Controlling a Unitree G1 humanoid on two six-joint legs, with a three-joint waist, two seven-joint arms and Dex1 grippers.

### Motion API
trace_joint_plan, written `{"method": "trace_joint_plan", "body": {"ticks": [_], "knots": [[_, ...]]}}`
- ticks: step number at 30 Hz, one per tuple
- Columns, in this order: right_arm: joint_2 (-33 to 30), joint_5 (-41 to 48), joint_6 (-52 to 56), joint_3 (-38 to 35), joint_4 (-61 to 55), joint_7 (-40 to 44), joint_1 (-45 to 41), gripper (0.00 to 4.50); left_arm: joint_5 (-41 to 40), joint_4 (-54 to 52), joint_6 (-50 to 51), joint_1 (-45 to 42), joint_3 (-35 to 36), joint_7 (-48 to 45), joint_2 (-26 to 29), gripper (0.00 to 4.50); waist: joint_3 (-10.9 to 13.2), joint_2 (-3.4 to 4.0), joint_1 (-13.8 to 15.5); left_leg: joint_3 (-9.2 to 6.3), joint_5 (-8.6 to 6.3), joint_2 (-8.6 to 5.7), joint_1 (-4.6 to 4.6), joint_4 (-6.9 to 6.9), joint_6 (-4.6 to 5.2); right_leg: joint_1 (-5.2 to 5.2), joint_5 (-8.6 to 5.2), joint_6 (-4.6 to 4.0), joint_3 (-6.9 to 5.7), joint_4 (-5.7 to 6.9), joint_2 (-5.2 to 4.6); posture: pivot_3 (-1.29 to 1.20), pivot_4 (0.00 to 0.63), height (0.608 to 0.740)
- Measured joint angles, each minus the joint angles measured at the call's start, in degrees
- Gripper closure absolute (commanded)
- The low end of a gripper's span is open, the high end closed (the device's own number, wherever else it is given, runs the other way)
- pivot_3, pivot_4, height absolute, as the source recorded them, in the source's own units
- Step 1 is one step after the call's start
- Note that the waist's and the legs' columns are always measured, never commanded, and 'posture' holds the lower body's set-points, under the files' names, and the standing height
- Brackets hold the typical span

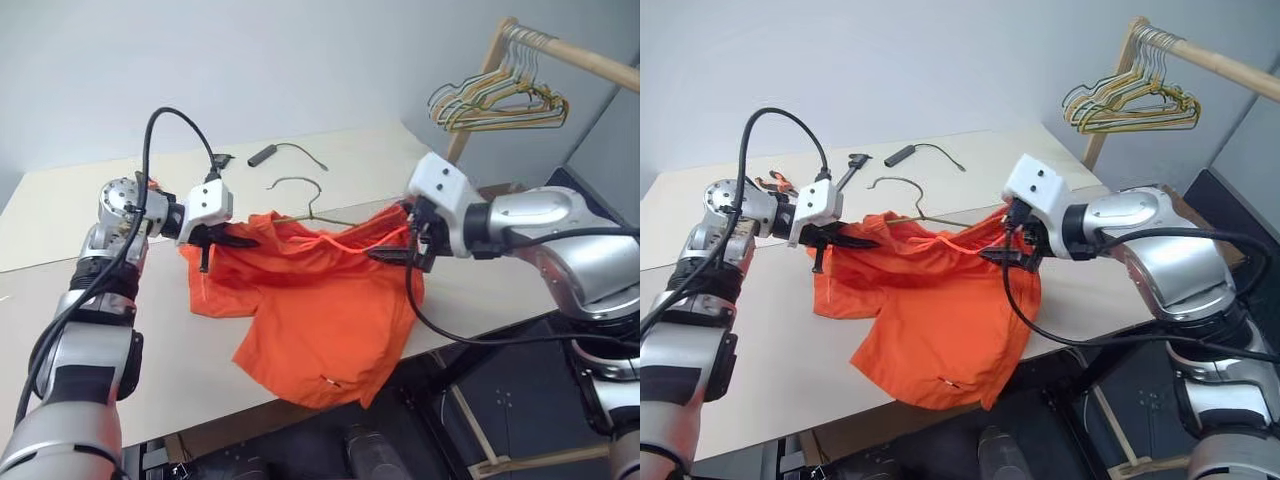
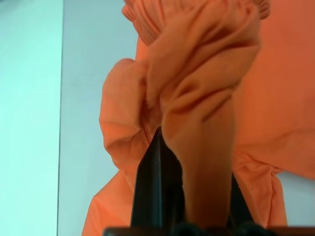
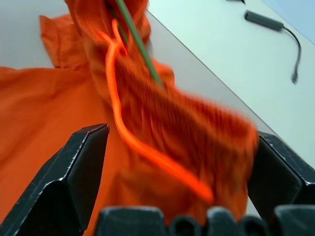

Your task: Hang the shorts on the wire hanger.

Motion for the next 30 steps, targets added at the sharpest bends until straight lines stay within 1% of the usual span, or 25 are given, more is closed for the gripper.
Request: {"method": "trace_joint_plan", "body": {"ticks": [3,7,11,12,15,19,24,30], "knots": [[-2.3,-1.3,-1.4,-1.0,3.2,0.4,-0.2,0.06,0.0,0.0,0.0,-0.4,0.3,0.7,0.0,4.5,0.0,0.0,0.1,0.0,0.0,0.0,0.0,0.0,0.0,0.01,0.0,0.0,0.0,-0.01,-0.03,-0.22,0.0,0.74],[-2.6,-1.3,-1.4,-1.5,7.0,1.2,-2.0,0.06,0.0,-0.2,0.0,-0.8,0.3,1.6,-0.1,4.5,0.0,0.0,0.0,0.02,0.0,0.01,0.02,-0.01,0.0,-0.02,0.0,0.0,0.03,-0.01,-0.03,-0.22,0.0,0.74],[-2.7,2.6,2.1,-2.1,11.9,7.1,-7.7,0.06,0.0,-1.6,-0.1,-0.8,0.3,2.0,-0.8,4.5,0.0,0.0,0.0,0.02,0.0,0.01,0.01,-0.01,0.0,0.01,0.0,0.0,0.04,-0.01,-0.02,-0.22,0.0,0.74],[-3.2,3.0,2.7,-1.6,13.1,8.5,-9.0,0.06,0.0,-1.8,-0.1,-0.8,0.3,2.0,-0.9,4.5,0.0,0.01,0.0,0.02,0.0,0.01,0.02,-0.01,0.0,0.02,0.0,0.0,0.03,0.0,-0.03,-0.23,0.0,0.74],[-5.6,-1.2,0.7,3.5,16.5,10.7,-11.1,0.06,0.0,-1.8,-0.1,-0.8,0.3,2.0,-1.0,4.5,0.0,0.02,0.0,0.03,0.0,0.01,0.01,-0.01,0.0,0.0,0.0,0.0,0.02,-0.04,-0.05,-0.22,0.0,0.74],[-4.1,-5.4,-1.5,8.8,22.6,13.2,-13.2,0.06,0.0,-1.9,-0.1,-0.8,0.3,2.0,-1.1,4.5,0.0,0.03,-0.2,0.08,0.0,0.0,0.0,-0.02,0.0,-0.08,0.0,0.0,0.06,-0.02,-0.05,-0.23,0.0,0.74],[-2.9,-9.1,-4.8,13.0,21.8,16.3,-14.2,0.06,0.0,-2.0,-0.1,-0.8,0.2,2.0,-1.3,4.5,0.0,0.05,-0.4,0.08,0.0,0.01,0.0,-0.02,0.0,-0.07,0.0,0.0,0.07,0.03,-0.04,-0.22,0.0,0.74],[-0.6,-11.2,-6.2,15.2,21.5,18.1,-14.1,0.06,0.0,-2.4,-0.1,-0.8,0.2,1.9,-1.4,4.5,0.0,0.05,-0.4,0.05,0.0,0.0,-0.02,-0.01,0.0,-0.06,0.0,0.0,0.04,0.05,-0.06,-0.23,0.0,0.74]]}}
